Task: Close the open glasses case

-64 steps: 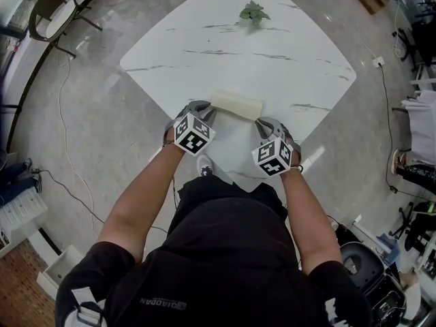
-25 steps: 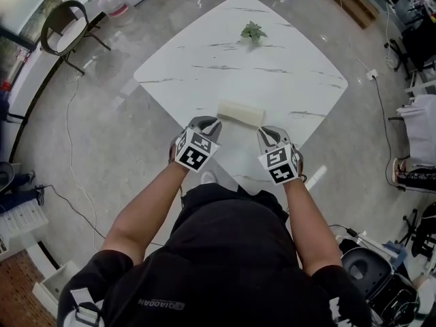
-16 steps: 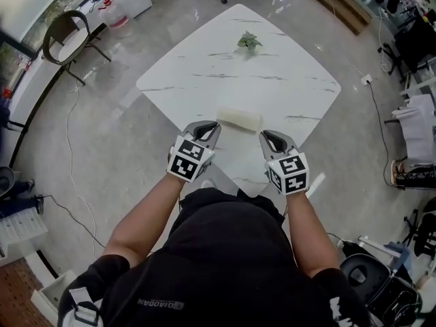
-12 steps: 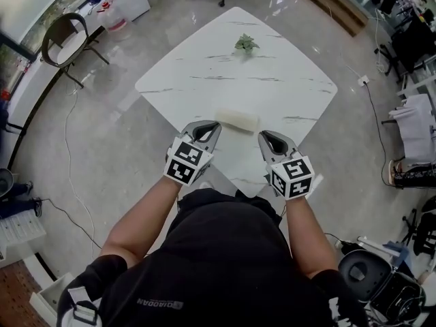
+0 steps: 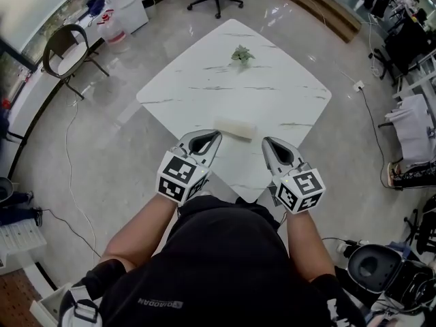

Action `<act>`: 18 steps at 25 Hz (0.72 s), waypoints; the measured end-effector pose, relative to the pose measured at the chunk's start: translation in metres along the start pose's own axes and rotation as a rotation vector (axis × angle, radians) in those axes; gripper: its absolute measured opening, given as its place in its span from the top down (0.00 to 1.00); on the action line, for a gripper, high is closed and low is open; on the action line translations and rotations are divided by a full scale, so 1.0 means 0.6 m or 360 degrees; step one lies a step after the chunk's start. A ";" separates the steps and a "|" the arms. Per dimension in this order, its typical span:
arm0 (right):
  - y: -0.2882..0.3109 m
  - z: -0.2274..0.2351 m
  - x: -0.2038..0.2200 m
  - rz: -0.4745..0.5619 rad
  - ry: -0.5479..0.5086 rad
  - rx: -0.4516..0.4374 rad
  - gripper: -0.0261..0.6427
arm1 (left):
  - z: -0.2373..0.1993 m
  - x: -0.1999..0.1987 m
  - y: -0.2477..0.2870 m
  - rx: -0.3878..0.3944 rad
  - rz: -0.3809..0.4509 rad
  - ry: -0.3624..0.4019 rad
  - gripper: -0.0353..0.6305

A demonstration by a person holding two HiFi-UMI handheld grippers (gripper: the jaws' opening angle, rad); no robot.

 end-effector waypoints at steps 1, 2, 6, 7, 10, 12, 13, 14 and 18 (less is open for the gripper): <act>-0.004 -0.003 -0.004 0.0016 0.0009 -0.0008 0.96 | 0.001 -0.004 -0.003 -0.0001 0.0009 0.0004 0.94; -0.008 -0.005 -0.008 0.0029 0.0017 -0.0018 0.96 | 0.001 -0.008 -0.006 -0.0002 0.0017 0.0013 0.94; -0.022 -0.003 -0.020 0.0094 0.0041 -0.0020 0.96 | -0.004 -0.014 -0.018 -0.0020 0.0038 0.0024 0.94; -0.026 0.000 -0.021 0.0108 0.0050 -0.0010 0.96 | -0.005 -0.014 -0.022 -0.0027 0.0043 0.0017 0.94; -0.038 0.014 -0.023 0.0129 0.0073 0.0021 0.96 | -0.012 -0.015 -0.030 -0.0053 0.0056 0.0019 0.94; -0.043 0.023 -0.024 0.0130 0.0076 0.0044 0.96 | -0.018 -0.014 -0.033 -0.0070 0.0056 0.0025 0.94; -0.046 0.026 -0.024 0.0128 0.0076 0.0054 0.96 | -0.021 -0.014 -0.034 -0.0076 0.0054 0.0022 0.94; -0.047 0.029 -0.024 0.0127 0.0075 0.0060 0.96 | -0.023 -0.013 -0.035 -0.0080 0.0051 0.0017 0.94; -0.044 0.034 -0.024 0.0120 0.0058 0.0070 0.96 | -0.027 -0.017 -0.035 -0.0089 0.0064 0.0023 0.94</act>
Point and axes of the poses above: the fingertips, and each gripper's own axes: y forward along the fingers, z to its right, x out of its underside, the point moved 2 cm from there along -y, backward along the fingers, and after that the axes turned 10 degrees about y, right-handed, at the moved point
